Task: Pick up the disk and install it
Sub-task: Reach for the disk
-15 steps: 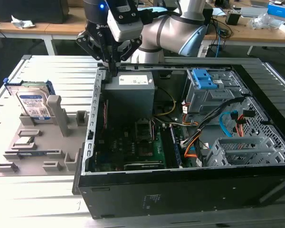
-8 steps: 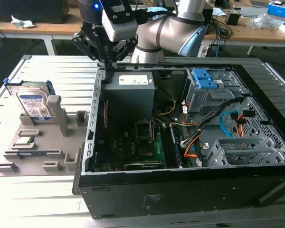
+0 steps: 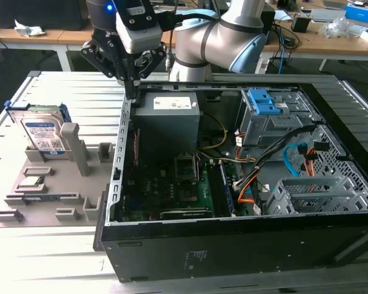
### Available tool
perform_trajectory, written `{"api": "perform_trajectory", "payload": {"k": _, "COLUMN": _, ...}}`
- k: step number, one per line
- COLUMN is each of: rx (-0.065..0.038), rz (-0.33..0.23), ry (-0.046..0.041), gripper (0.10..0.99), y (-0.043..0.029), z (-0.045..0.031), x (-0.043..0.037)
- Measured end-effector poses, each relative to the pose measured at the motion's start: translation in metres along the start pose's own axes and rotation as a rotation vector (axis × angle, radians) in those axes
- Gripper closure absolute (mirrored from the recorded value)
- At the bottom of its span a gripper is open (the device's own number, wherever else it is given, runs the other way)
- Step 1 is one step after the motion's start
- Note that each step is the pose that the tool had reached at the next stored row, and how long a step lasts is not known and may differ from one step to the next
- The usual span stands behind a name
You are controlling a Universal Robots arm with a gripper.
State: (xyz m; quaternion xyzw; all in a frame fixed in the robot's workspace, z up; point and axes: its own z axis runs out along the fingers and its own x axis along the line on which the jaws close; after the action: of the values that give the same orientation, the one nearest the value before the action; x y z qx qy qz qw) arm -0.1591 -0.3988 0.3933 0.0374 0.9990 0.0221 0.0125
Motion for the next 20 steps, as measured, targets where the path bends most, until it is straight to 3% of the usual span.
{"api": "perform_trajectory", "payload": {"k": 20, "rx": 0.0, "rz": 0.0, "ry": 0.0, "gripper": 0.98, "y": -0.0026, "z": -0.001, "x": 0.0348}}
